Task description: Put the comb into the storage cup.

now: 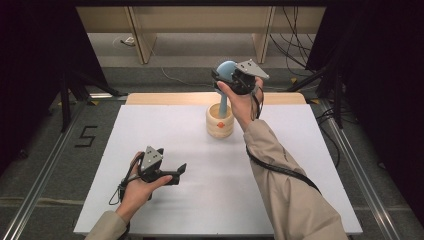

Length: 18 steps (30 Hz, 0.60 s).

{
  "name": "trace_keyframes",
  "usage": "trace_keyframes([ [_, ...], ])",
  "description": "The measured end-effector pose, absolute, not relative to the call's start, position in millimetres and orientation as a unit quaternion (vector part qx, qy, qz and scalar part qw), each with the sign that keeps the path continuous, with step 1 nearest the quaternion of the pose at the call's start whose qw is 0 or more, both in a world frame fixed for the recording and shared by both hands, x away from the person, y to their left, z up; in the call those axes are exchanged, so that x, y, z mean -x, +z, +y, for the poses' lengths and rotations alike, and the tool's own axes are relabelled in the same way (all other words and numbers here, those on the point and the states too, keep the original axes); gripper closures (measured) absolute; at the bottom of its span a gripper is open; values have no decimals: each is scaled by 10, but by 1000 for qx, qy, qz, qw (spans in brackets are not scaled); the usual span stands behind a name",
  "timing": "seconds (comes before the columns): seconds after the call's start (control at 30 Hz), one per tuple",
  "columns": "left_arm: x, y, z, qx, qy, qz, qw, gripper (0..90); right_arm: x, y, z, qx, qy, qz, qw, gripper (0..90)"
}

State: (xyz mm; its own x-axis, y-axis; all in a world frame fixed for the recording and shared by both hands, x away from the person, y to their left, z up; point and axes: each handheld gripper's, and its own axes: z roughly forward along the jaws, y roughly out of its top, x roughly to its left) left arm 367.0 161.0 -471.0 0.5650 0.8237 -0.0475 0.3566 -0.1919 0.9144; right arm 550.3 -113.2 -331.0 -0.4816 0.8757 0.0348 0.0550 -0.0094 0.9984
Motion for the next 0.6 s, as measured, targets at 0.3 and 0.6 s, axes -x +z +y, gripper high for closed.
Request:
trace_keyframes([
  [0.3,-3670,-4710,1610,-735,237,401,493,19,-5500,-3331,-1119,-378,600,618,341,207],
  [0.6,-3669,-4712,1608,-735,237,401,493,20,-5504,-3365,-1109,-378,596,621,341,207],
])
